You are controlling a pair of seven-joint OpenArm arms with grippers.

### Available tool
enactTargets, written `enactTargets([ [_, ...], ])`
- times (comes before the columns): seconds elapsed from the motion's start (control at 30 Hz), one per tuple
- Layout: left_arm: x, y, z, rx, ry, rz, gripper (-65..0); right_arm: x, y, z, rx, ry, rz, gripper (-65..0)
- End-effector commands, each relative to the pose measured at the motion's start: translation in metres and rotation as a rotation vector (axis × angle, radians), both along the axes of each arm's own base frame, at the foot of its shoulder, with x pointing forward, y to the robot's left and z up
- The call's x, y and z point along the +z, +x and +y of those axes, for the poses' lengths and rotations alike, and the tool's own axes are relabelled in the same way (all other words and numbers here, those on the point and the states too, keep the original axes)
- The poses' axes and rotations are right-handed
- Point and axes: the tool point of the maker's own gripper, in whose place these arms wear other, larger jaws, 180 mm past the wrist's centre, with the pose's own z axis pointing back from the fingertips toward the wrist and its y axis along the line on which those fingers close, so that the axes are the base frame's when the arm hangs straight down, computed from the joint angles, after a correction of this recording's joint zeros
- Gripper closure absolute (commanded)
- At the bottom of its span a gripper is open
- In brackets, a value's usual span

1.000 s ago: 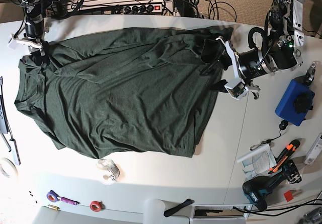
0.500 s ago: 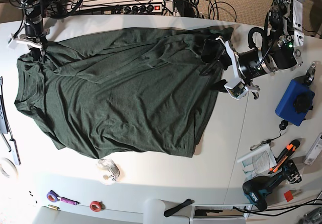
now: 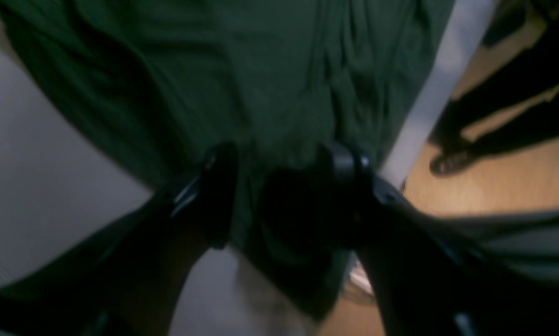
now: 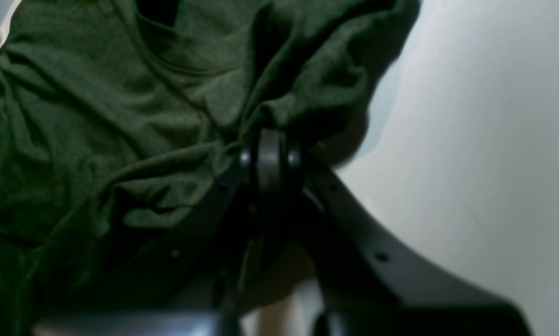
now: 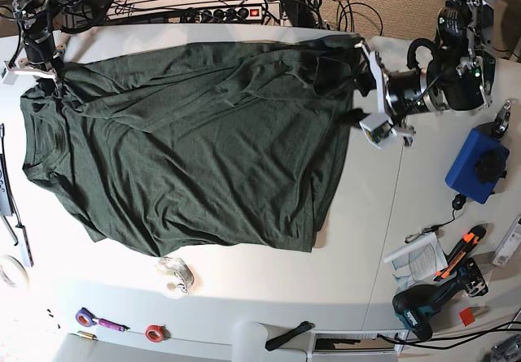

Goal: Layout the t-shirt on the table in an organized manner, then fold the t-shirt properly
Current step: 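Pull the shirt edge with the left gripper away from the right gripper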

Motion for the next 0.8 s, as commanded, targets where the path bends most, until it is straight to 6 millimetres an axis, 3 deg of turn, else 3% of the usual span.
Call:
enactTargets([
  [0.0,0.003,-0.002,0.0,-0.006,-0.008,-0.003,-28.6,0.013,0.005,-0.006,0.008,-0.028,-0.029,0.0],
  [0.23,-0.035,-0.022,0.022,0.181,0.084,0.152,-43.1,0.015,0.007,-0.004,0.01,-0.009,-0.05,0.0],
  [0.4,-0.056,-0.035,0.039,0.325,0.144,0.226,-44.2,0.015,0.007,-0.004,0.01,-0.01,-0.05,0.0],
  [0.63,-0.068,-0.066,0.029,0.367,0.099,0.325,-44.2,0.016,0.01,0.0,0.016,0.016,-0.07,0.0],
  [0.77,-0.064,-0.066,0.009,0.39,0.009,0.339,-44.2,0.017,0.01,0.001,0.019,0.026,-0.075,0.0],
])
